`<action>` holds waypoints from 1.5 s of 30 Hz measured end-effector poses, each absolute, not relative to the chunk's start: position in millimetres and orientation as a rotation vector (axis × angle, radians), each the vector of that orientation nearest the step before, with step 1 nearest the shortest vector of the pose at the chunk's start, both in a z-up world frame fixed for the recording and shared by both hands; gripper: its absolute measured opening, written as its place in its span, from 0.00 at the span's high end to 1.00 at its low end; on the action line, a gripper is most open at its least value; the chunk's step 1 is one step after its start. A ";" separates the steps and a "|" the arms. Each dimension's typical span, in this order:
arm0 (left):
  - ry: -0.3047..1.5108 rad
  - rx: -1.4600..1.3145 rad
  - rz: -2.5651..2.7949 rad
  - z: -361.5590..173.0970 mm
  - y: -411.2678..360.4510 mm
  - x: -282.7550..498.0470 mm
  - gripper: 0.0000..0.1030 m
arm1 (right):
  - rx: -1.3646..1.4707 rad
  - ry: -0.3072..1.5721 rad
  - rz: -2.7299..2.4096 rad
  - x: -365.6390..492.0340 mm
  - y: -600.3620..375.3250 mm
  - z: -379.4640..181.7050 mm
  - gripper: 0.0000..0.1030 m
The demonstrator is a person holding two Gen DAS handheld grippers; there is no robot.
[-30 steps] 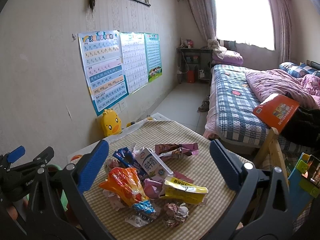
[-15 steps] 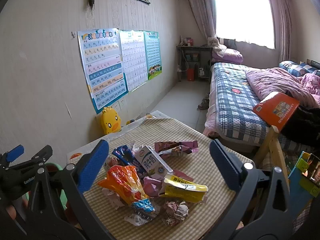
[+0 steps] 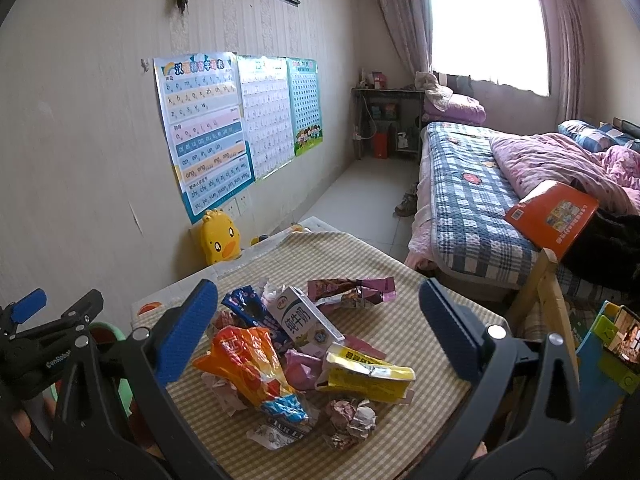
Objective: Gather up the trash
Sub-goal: 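Grasp the torn dark brown carton with the right gripper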
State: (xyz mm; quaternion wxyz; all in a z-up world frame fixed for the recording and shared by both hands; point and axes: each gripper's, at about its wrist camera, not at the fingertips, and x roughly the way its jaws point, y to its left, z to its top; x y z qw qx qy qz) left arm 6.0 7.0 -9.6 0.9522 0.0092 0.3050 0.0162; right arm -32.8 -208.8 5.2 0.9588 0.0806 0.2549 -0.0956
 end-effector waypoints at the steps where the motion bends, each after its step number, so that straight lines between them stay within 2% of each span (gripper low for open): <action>1: 0.622 0.012 0.028 -9.6 7.7 6.2 0.08 | 0.171 0.525 -0.190 -30.9 -212.1 3.1 0.03; 9: 0.621 -0.002 0.022 -16.7 9.9 7.8 0.08 | 0.251 0.667 -0.425 -15.4 -310.9 -60.6 0.03; 15: 0.652 0.033 0.009 -27.1 -1.4 15.6 0.08 | 0.544 0.863 -0.619 -6.1 -427.9 -145.2 0.03; 20: 0.728 0.071 -0.043 -39.2 -13.4 23.3 0.08 | 0.613 0.953 -0.654 10.6 -458.5 -189.4 0.04; 23: 0.726 0.121 -0.046 -45.1 -19.4 23.4 0.08 | 0.651 0.986 -0.638 19.4 -466.8 -206.4 0.13; 24: 0.727 0.134 -0.051 -46.8 -21.4 23.6 0.08 | 0.673 0.998 -0.625 20.8 -468.4 -210.7 0.25; 25: 0.727 0.141 -0.055 -48.3 -22.6 24.0 0.08 | 0.683 1.009 -0.617 22.9 -466.6 -210.8 0.35; 27: 0.744 0.143 -0.096 -53.3 -25.5 26.0 0.08 | 0.651 1.002 -0.615 23.7 -462.8 -208.9 0.39; 31: 0.840 0.075 -0.182 -71.5 -27.8 31.6 0.09 | 0.631 0.939 -0.546 14.6 -456.8 -194.2 0.58; 34: 0.894 0.041 -0.249 -87.8 -39.9 34.4 0.14 | 0.582 0.883 -0.481 3.5 -438.7 -174.3 0.60; 38: 1.004 -0.025 -0.342 -116.0 -64.9 46.7 0.29 | 0.502 0.851 -0.397 -14.7 -400.5 -153.4 0.60; 45: 1.099 0.014 -0.345 -152.2 -103.6 59.5 0.26 | 0.394 0.787 -0.333 -45.7 -350.2 -123.7 0.60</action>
